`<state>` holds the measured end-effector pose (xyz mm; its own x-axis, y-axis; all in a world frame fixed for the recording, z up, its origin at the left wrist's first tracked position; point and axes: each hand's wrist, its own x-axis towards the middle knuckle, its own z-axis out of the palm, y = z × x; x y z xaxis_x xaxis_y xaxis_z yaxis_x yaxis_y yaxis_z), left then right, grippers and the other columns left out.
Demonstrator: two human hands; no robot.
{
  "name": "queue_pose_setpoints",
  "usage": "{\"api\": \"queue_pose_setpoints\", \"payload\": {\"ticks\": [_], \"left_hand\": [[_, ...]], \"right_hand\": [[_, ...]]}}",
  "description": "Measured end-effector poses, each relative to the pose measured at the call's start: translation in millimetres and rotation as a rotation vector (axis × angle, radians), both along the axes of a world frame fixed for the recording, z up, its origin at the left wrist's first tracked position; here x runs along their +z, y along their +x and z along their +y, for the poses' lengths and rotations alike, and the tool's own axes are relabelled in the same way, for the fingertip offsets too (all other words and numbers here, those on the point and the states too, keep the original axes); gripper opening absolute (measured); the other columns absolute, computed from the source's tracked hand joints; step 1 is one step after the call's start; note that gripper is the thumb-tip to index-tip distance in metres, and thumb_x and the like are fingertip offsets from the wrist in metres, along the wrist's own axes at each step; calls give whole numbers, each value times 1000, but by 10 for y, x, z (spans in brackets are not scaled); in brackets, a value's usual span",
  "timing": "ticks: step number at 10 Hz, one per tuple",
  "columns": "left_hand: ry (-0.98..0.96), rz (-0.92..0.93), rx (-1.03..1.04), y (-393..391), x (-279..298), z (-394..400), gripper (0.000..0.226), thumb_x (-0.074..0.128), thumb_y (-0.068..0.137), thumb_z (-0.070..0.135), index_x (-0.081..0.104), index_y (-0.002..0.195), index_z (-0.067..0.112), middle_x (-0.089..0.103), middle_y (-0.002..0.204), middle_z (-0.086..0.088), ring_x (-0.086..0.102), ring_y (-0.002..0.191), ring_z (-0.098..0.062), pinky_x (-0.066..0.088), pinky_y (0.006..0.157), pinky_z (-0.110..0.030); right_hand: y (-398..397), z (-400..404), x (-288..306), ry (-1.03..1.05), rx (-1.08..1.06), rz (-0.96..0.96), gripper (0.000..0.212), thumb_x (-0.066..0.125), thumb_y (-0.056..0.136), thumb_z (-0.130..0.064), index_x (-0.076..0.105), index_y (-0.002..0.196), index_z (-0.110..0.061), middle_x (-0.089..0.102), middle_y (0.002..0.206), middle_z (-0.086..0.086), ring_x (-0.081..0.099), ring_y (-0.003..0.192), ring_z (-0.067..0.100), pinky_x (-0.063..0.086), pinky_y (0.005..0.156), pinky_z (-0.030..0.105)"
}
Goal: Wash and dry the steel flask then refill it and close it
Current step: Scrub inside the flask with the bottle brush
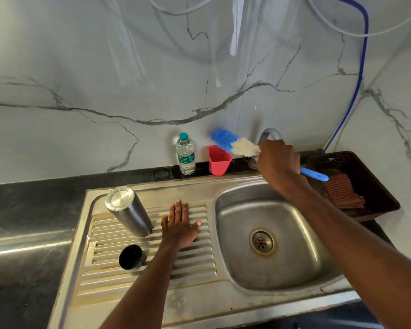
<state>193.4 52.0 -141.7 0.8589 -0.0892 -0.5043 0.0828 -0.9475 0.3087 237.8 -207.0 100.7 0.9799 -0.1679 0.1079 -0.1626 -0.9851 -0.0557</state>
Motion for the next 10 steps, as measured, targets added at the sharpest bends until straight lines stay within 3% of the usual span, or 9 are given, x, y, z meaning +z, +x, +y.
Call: {"api": "queue_pose_setpoints", "payload": {"ticks": [2, 5, 6, 9, 10], "left_hand": [[-4, 1, 3, 6, -18, 7, 85, 25, 105, 63, -26, 162, 25, -42, 163, 2, -31, 155, -21, -8, 128, -52], [14, 4, -2, 21, -41, 7, 86, 24, 105, 65, -26, 162, 25, -42, 164, 1, -31, 155, -22, -6, 128, -53], [16, -8, -12, 21, -50, 11, 86, 24, 105, 65, -25, 162, 25, -41, 164, 0, -30, 156, -22, -5, 129, -53], [11, -38, -7, 32, -29, -2, 87, 29, 105, 64, -21, 164, 23, -36, 167, -1, -27, 157, -24, -3, 129, -52], [-30, -91, 13, 9, 4, -4, 89, 39, 105, 61, -9, 167, 18, -23, 173, -5, -17, 160, -26, 4, 130, -52]], "right_hand": [[-252, -2, -268, 217, -108, -121, 13, 58, 101, -22, 69, 103, -16, 71, 96, 9, 67, 88, 35, 46, 69, 37], [-403, 57, -575, 486, -133, -176, 17, 58, 103, -22, 74, 108, -18, 73, 98, 6, 67, 87, 31, 55, 72, 40], [-424, 83, -636, 522, -148, -164, 18, 58, 103, -23, 73, 111, -19, 73, 103, 8, 69, 94, 34, 58, 79, 47], [-439, 59, -728, 512, -163, -156, 19, 56, 104, -22, 73, 113, -19, 74, 105, 8, 68, 94, 33, 50, 75, 37], [-479, 79, -768, 523, -166, -133, 19, 56, 104, -22, 72, 113, -17, 74, 106, 8, 67, 94, 31, 44, 73, 33]]}}
